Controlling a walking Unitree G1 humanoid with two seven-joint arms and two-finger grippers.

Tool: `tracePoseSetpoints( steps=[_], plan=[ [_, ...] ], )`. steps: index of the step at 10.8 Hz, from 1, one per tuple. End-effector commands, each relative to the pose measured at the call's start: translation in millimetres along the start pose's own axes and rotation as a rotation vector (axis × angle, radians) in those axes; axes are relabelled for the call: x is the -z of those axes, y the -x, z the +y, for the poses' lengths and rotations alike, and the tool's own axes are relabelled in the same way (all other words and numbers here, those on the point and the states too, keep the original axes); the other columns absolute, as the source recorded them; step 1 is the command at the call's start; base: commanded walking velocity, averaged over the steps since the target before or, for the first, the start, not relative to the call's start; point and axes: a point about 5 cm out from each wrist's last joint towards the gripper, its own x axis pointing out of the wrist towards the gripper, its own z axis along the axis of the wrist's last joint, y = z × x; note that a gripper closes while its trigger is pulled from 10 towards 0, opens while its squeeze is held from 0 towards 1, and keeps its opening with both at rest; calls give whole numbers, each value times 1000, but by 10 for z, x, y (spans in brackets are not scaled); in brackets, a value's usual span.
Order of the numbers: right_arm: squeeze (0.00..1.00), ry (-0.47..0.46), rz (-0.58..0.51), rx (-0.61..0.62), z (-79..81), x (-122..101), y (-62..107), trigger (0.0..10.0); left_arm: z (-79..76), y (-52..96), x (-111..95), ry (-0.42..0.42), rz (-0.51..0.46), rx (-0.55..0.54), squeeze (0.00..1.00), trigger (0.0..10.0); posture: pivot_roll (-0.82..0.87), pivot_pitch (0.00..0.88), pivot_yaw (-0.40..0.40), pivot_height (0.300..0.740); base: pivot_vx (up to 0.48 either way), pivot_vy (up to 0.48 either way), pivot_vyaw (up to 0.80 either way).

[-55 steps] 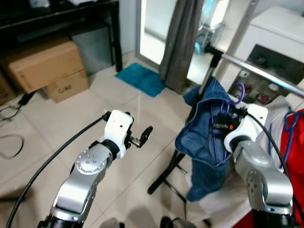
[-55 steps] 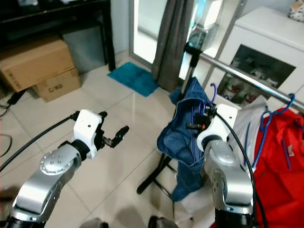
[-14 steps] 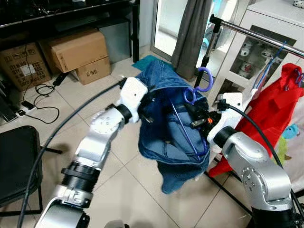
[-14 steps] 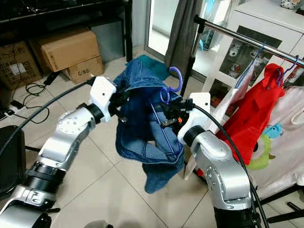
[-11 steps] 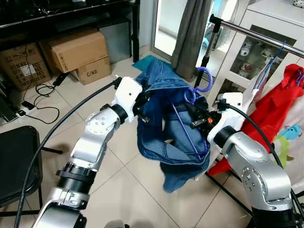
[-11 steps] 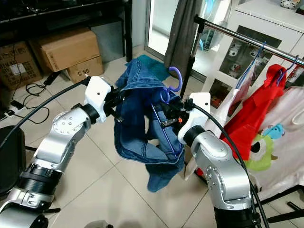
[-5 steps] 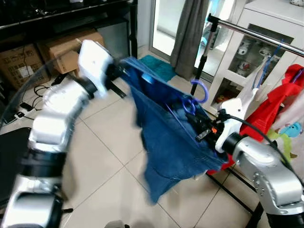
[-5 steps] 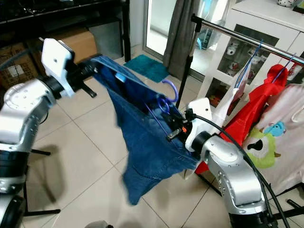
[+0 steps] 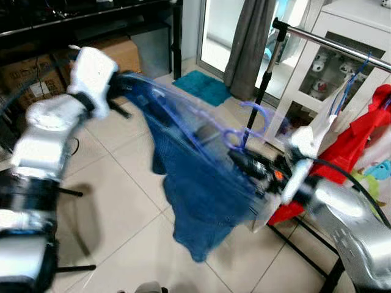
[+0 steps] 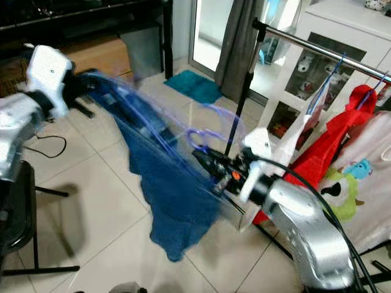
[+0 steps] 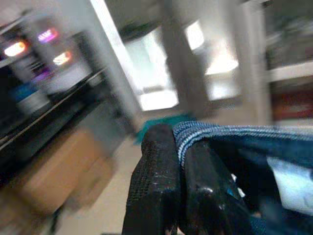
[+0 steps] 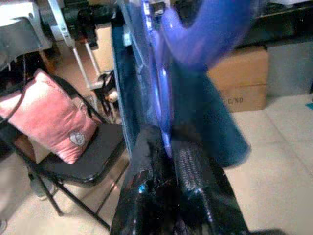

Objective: Hang hanger

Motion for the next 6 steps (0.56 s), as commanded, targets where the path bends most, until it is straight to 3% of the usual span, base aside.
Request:
tracePoseSetpoints(
  steps=[1,3,4,5,6],
  plan=[
    [0,-15,32,16,-60,45,111,0,387,104,-99,27,-51,-207,0,0,48,0,-29,740,0,0,0],
    [0,-38,15,27,-76,38,123,0,461,73,-46,184,-92,-258,0,0,48,0,-29,740,0,0,0],
    [0,-52,13,99,-139,54,110,0,394,41,1,205,-85,-218,0,0,43,0,-27,740,0,0,0],
    [0,-102,-6,293,-277,57,38,0,62,-26,94,222,-66,-48,0,0,38,0,-28,740,0,0,0],
    [0,-173,-50,440,-353,44,-59,0,-441,-76,160,225,-43,153,0,0,34,0,-20,740,0,0,0]
  ],
)
